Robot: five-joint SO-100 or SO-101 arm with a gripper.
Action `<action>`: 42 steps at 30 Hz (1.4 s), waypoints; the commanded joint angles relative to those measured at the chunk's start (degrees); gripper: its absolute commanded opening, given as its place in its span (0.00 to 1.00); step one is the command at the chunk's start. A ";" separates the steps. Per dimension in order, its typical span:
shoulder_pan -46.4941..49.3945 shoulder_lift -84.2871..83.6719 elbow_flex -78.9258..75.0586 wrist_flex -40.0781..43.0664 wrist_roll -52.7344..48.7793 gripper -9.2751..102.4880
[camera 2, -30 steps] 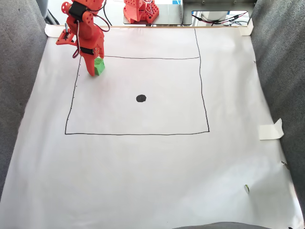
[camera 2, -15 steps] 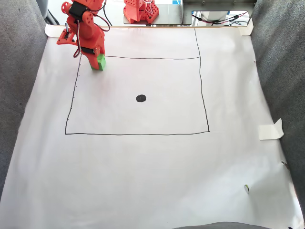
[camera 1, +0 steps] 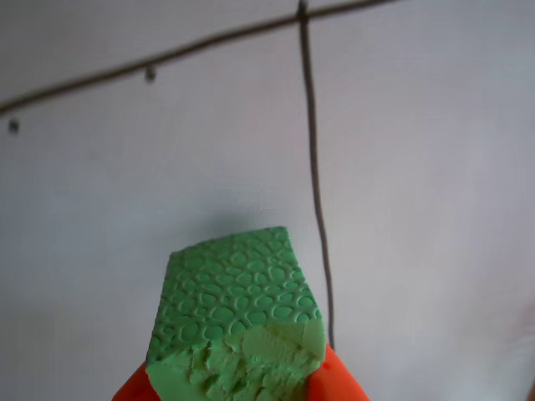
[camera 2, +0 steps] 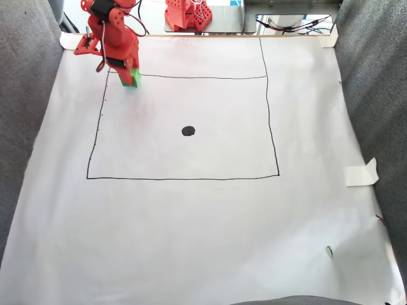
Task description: Grasp the colored block, Place it on the black dot, and then return the arm to the default position.
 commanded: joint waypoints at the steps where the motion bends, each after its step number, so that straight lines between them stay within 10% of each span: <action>1: -2.72 5.01 -3.34 2.20 -0.53 0.08; 25: -28.56 29.00 7.03 -4.39 6.68 0.08; 42: -30.23 8.09 -9.40 -5.54 21.01 0.08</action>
